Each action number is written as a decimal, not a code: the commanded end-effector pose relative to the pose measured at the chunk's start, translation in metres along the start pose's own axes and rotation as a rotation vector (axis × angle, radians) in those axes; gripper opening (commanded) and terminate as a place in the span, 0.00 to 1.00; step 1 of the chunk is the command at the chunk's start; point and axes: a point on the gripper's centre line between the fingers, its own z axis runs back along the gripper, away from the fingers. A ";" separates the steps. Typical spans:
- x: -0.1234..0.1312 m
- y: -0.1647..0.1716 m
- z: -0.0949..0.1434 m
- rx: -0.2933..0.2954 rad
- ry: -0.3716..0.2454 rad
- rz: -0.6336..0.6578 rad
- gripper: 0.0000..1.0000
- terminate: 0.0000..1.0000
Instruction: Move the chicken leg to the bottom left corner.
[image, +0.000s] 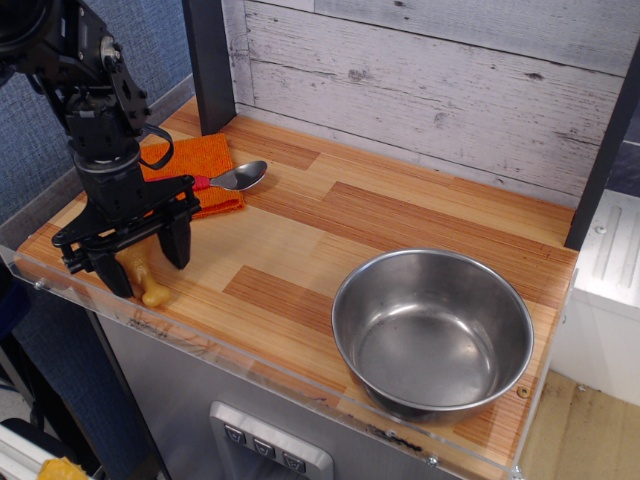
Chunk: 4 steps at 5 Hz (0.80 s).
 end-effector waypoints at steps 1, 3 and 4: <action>0.001 0.000 0.012 -0.026 -0.020 -0.009 1.00 0.00; -0.005 -0.018 0.068 -0.055 -0.032 -0.122 1.00 0.00; -0.016 -0.027 0.099 -0.052 -0.049 -0.144 1.00 0.00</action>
